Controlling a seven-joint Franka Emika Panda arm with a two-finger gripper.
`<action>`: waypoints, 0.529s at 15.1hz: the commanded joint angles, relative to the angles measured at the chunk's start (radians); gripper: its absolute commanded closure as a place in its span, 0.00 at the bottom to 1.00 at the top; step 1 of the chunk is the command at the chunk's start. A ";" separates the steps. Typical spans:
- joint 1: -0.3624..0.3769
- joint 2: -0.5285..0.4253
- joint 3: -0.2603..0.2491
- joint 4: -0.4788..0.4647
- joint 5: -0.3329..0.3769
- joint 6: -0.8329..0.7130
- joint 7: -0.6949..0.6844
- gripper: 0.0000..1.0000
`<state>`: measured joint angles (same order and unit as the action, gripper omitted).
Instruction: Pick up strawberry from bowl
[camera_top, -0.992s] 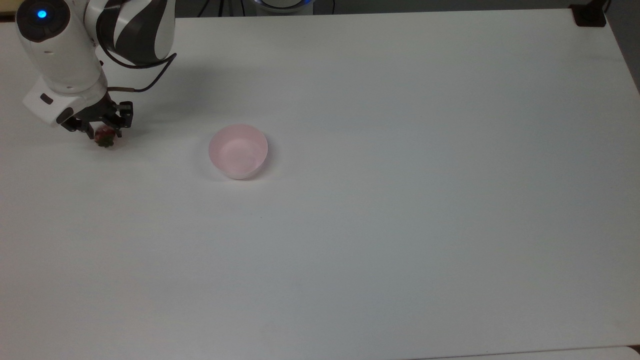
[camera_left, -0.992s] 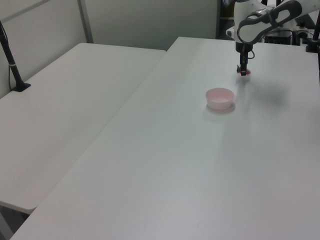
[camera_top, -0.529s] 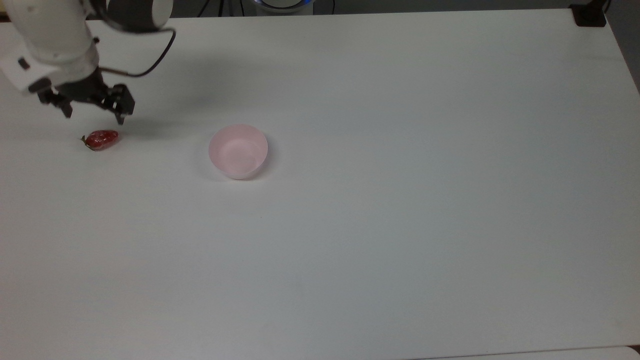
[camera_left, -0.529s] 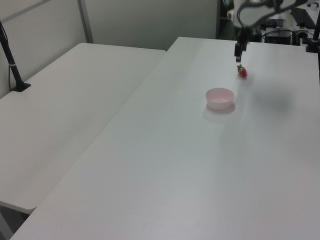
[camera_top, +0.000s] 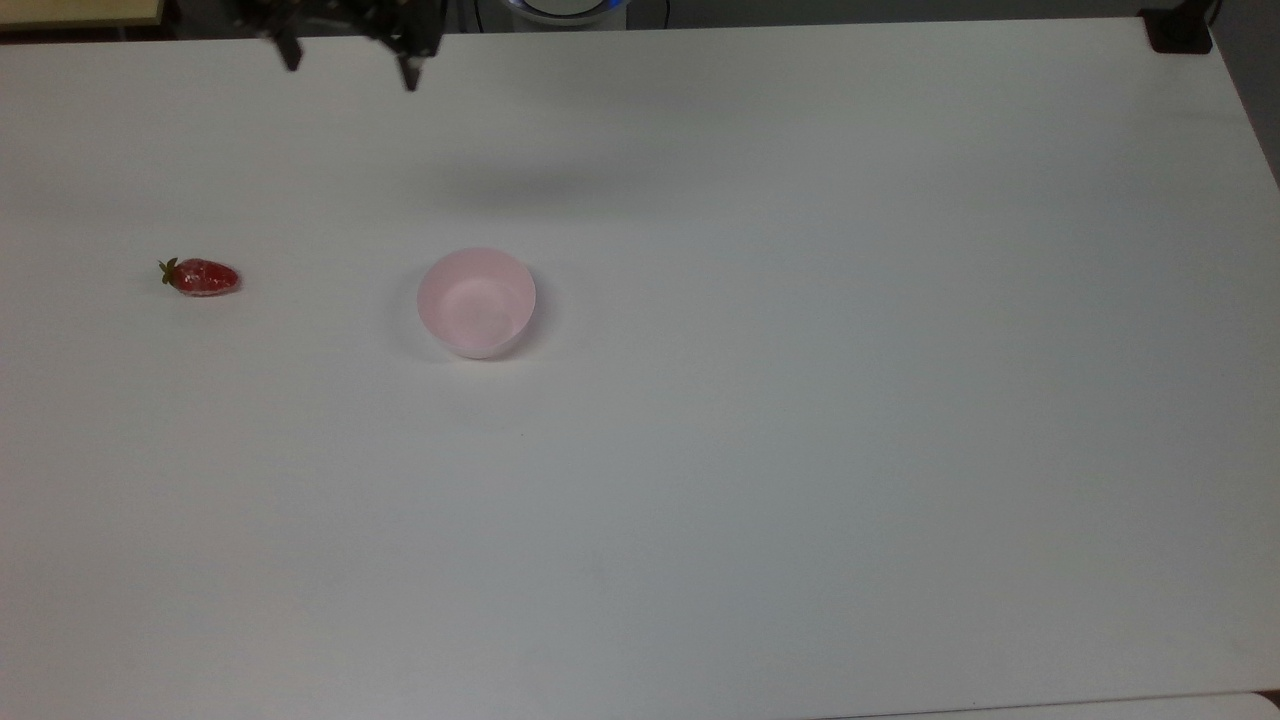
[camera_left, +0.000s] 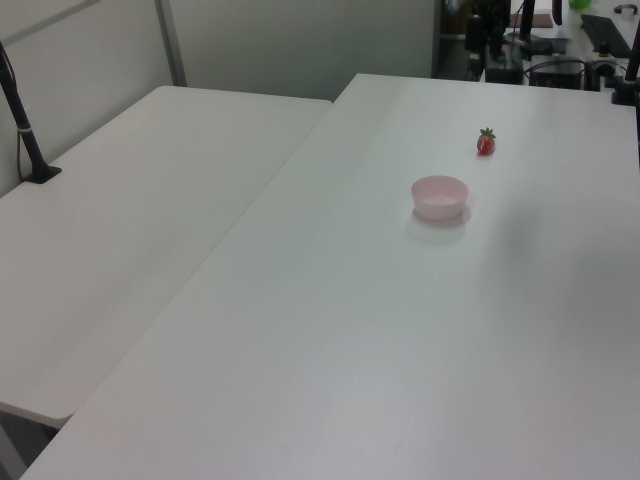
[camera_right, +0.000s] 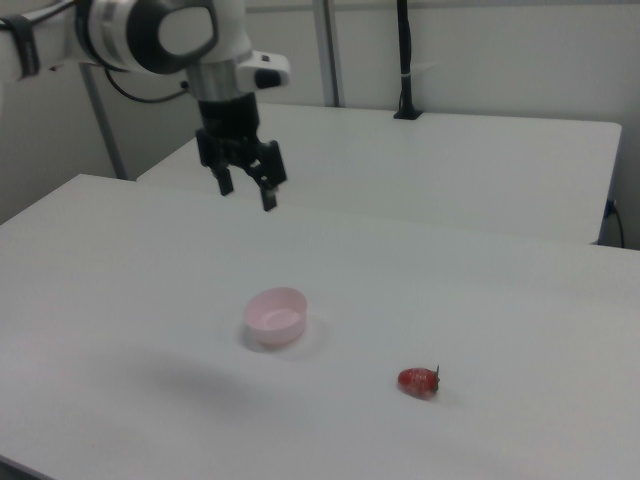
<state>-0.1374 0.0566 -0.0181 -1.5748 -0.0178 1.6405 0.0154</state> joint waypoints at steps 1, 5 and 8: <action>0.090 -0.037 -0.023 -0.033 0.038 -0.010 0.075 0.00; 0.140 -0.038 -0.025 -0.062 0.025 0.067 0.003 0.00; 0.140 -0.034 -0.025 -0.059 0.025 0.070 -0.008 0.00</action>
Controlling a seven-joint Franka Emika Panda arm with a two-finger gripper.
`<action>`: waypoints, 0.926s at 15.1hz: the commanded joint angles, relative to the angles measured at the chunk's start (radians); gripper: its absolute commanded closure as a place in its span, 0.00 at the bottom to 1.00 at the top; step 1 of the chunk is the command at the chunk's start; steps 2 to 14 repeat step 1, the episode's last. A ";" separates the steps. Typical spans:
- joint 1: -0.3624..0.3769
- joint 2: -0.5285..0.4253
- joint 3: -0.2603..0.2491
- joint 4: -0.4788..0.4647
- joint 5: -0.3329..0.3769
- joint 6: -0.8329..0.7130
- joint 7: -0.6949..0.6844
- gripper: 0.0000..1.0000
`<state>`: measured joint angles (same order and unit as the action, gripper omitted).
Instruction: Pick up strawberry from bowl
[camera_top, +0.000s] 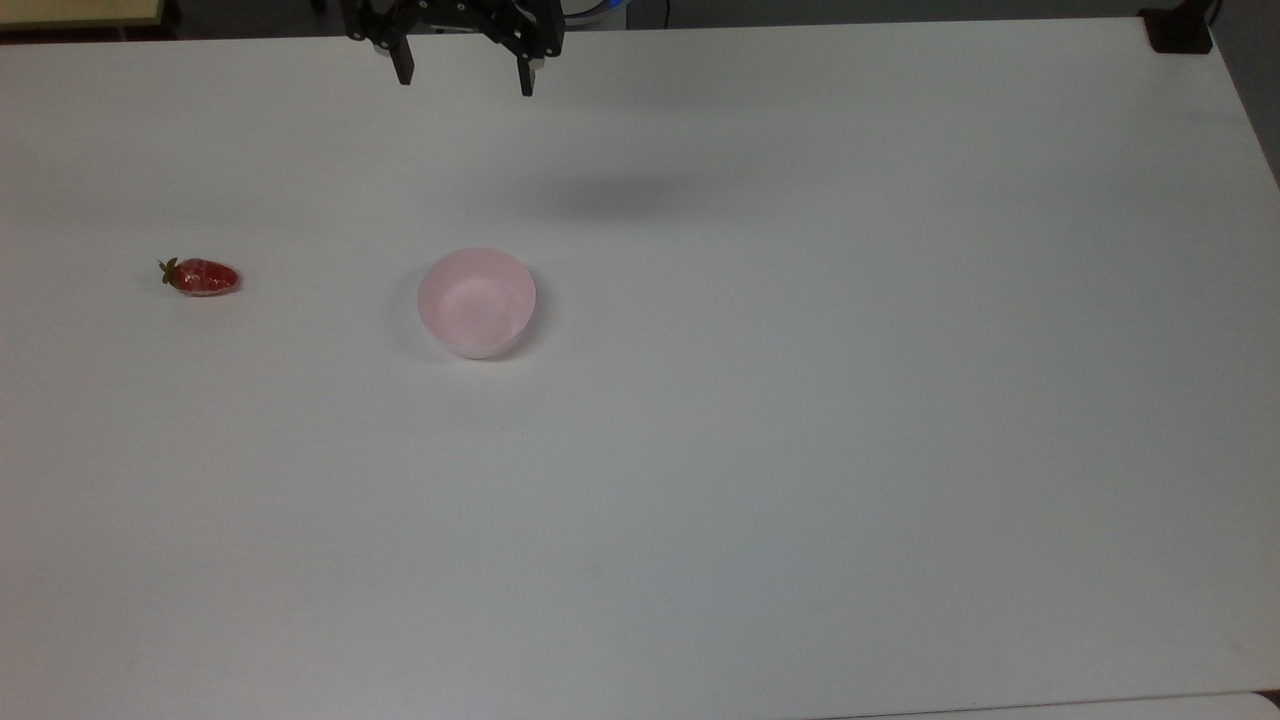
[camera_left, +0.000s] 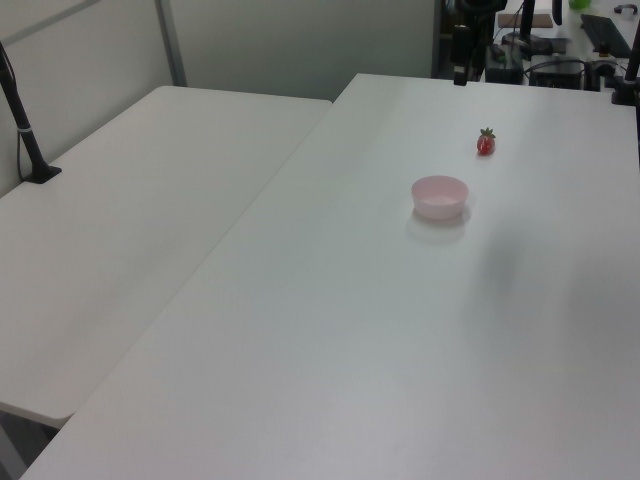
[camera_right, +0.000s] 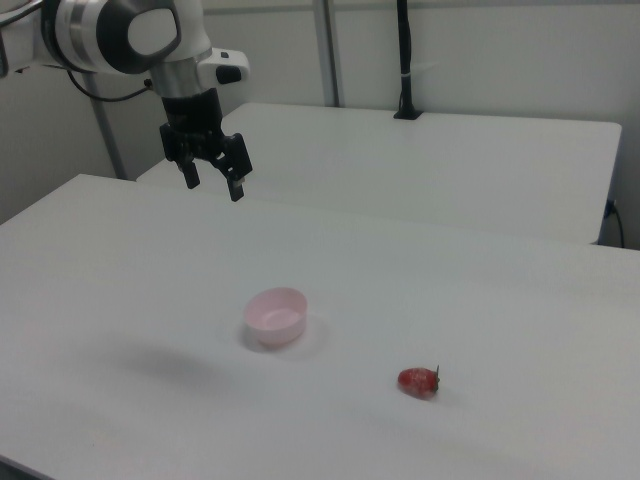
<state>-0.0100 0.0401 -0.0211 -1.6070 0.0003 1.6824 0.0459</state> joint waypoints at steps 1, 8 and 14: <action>0.013 -0.019 -0.022 -0.025 0.009 0.026 -0.038 0.00; 0.013 -0.019 -0.022 -0.025 0.009 0.026 -0.038 0.00; 0.013 -0.019 -0.022 -0.025 0.009 0.026 -0.038 0.00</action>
